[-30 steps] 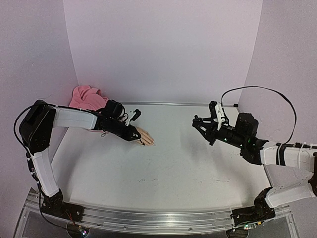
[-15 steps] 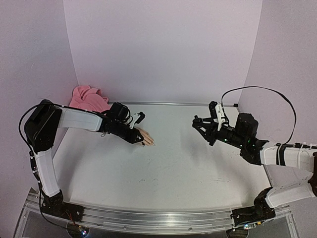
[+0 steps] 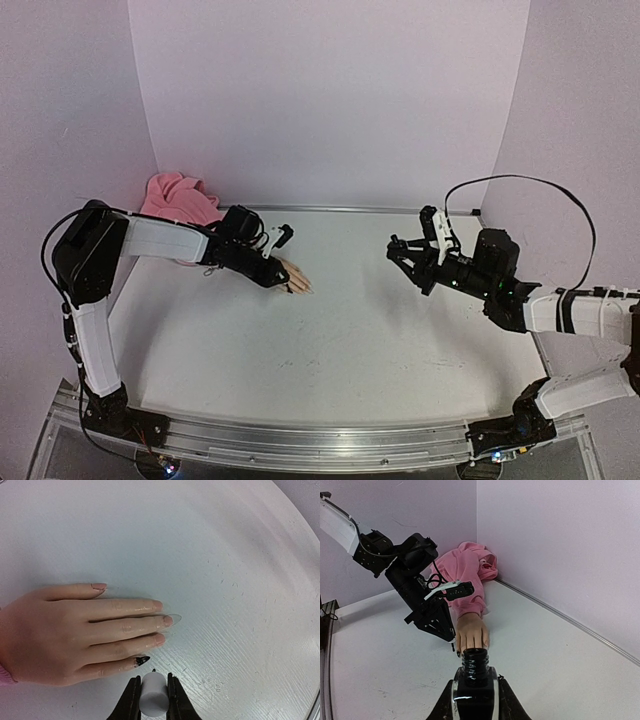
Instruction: Paint the nails
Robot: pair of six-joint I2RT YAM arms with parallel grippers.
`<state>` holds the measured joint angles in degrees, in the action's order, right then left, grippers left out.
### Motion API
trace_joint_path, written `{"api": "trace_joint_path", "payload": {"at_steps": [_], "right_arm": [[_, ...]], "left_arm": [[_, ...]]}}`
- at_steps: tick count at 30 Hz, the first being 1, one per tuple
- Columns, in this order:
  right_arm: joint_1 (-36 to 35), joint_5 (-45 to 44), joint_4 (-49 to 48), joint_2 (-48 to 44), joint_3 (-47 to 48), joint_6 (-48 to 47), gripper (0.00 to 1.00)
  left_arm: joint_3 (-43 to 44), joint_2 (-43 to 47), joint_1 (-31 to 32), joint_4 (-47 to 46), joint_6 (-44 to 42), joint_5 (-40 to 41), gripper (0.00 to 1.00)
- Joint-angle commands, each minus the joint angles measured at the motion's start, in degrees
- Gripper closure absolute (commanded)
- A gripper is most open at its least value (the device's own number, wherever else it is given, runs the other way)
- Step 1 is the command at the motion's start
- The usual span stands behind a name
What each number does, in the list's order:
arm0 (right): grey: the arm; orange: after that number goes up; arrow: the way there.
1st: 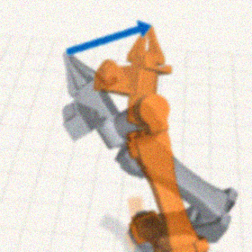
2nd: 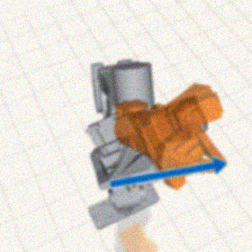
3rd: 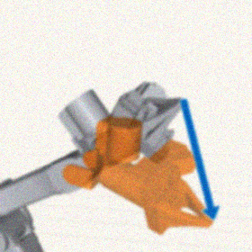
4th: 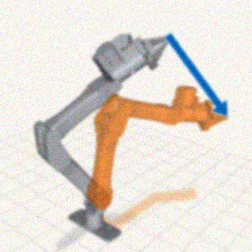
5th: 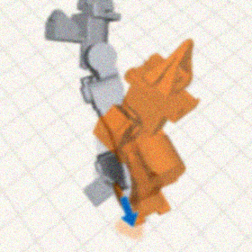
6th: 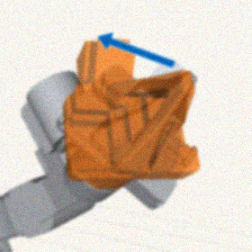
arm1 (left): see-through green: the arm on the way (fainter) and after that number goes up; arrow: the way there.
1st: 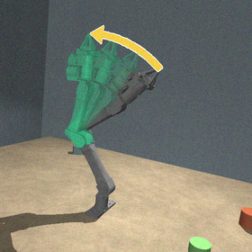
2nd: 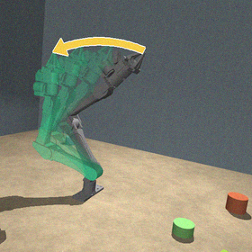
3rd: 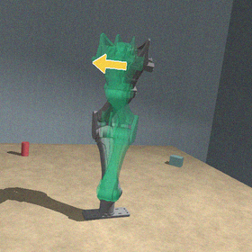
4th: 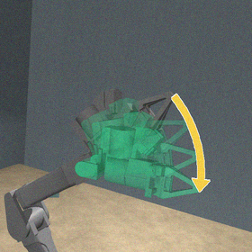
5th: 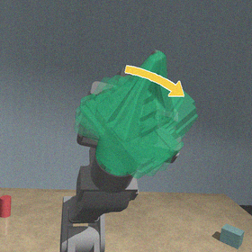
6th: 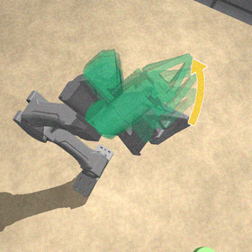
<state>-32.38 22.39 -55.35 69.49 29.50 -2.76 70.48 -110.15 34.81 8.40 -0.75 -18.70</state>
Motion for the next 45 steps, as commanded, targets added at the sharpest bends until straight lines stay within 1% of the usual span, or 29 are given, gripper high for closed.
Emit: {"api": "trace_joint_path", "payload": {"at_steps": [1, 23, 45], "right_arm": [[0.3, 1.5, -4.3, -0.3, 0.8, 0.4, 1.0], [0.4, 1.3, -4.3, -0.9, 0.5, 0.4, 1.0], [0.4, 1.6, -4.2, -0.7, 0.5, 0.4, 1.0]], "left_arm": [[3.6, -1.5, -0.3, -2.3, -2.1, 1.0, 1.0], [3.9, -2.6, -0.4, -2.3, -2.8, 3.1, 1.0], [4.3, -3.8, -0.5, -2.3, -3.2, 2.0, 1.0]]}}
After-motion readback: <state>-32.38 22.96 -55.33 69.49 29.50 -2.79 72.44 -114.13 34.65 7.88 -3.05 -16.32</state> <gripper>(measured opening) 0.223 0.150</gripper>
